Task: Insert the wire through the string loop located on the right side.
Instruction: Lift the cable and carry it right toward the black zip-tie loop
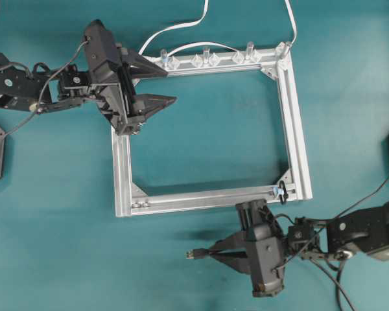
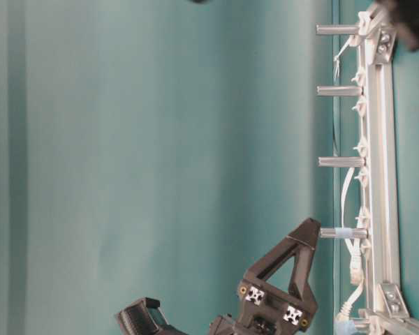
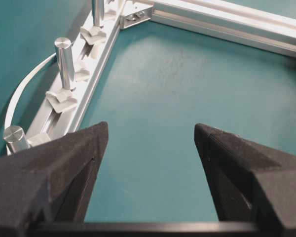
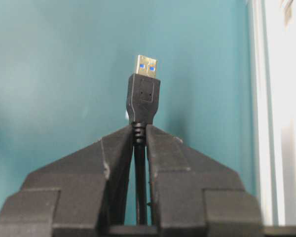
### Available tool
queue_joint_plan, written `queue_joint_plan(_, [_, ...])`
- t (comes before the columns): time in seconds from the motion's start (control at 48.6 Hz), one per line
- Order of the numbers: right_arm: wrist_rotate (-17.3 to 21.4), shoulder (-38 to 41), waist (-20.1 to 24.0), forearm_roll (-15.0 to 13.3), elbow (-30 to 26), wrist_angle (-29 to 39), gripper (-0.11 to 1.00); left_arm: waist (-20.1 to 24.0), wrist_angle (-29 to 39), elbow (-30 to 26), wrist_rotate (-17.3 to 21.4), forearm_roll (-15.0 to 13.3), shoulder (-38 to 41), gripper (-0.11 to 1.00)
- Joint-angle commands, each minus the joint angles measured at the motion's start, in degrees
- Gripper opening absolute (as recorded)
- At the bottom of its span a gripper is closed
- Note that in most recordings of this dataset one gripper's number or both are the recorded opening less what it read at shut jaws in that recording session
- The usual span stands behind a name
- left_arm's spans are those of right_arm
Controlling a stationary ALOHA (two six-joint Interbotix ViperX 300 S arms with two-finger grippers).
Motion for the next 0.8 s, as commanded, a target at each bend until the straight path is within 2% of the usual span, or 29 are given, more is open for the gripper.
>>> queue_joint_plan(0.0, [-1.0, -3.4, -0.4, -0.1, -0.7, 0.4, 0.11, -0.2, -0.3, -0.5, 0.0, 0.2, -0.9, 0.75])
queue_joint_plan(0.309, [-1.4, -4.7, -0.4, -0.1, -1.2, 3.0, 0.11, -0.2, -0.3, -0.5, 0.0, 0.2, -1.0, 0.75])
queue_joint_plan(0.783, [-1.4, -4.9, -0.4, -0.1, -0.7, 3.3, 0.11, -0.2, -0.3, -0.4, 0.1, 0.2, -1.1, 0.75])
